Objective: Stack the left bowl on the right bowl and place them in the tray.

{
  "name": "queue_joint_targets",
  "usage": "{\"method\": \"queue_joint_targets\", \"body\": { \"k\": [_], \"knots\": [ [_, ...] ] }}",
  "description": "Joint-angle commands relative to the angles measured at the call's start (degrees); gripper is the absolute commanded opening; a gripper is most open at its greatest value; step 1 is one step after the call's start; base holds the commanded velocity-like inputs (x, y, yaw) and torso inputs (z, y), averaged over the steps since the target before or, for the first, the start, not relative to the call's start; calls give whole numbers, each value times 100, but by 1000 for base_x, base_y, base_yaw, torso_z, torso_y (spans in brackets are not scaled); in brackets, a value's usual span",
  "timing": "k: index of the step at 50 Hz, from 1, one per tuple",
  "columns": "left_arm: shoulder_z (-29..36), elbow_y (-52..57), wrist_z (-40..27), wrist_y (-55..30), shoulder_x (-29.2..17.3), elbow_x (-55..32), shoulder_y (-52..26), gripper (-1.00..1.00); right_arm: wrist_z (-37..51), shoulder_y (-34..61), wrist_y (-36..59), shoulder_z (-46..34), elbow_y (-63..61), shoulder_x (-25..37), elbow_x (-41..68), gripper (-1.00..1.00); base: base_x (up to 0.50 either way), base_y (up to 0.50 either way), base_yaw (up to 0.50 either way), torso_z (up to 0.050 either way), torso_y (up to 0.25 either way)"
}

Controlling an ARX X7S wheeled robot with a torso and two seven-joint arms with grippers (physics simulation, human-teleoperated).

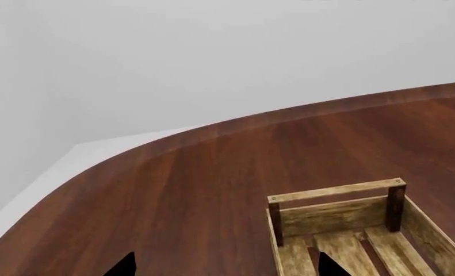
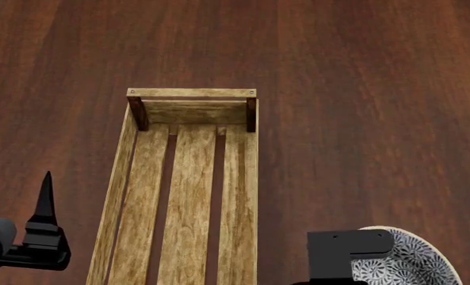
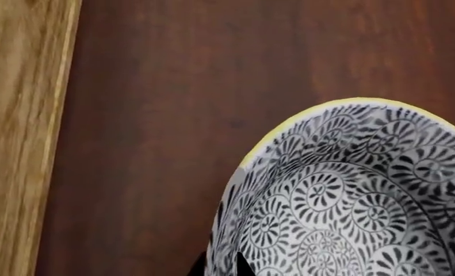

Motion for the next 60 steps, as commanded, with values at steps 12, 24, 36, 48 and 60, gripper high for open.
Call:
{"method": "queue_joint_targets", "body": {
  "k": [12,24,36,48,60],
  "knots": [
    [-13,117,-54,-48,-31,-69,10,100,580,189,1330,800,-1987,53,919,-100,0,0,0,0,0],
    [-69,189,-76,-46,-63,-119,45,100,2524,815,1658,972,-2204,564,3485,-100,0,0,0,0,0],
    [-128,295,-109,-84,-107,-166,72,100,3183,1373,1599,762,-2066,1028,4156,-100,0,0,0,0,0],
    [-133,300,-146,-114,-122,-187,50,100,3247,2195,1373,448,-1448,1496,4353,-100,0,0,0,0,0],
    [-132,251,-168,-110,-137,-203,36,100,3116,2733,1296,206,-1012,1807,4215,-100,0,0,0,0,0]
  ]
}}
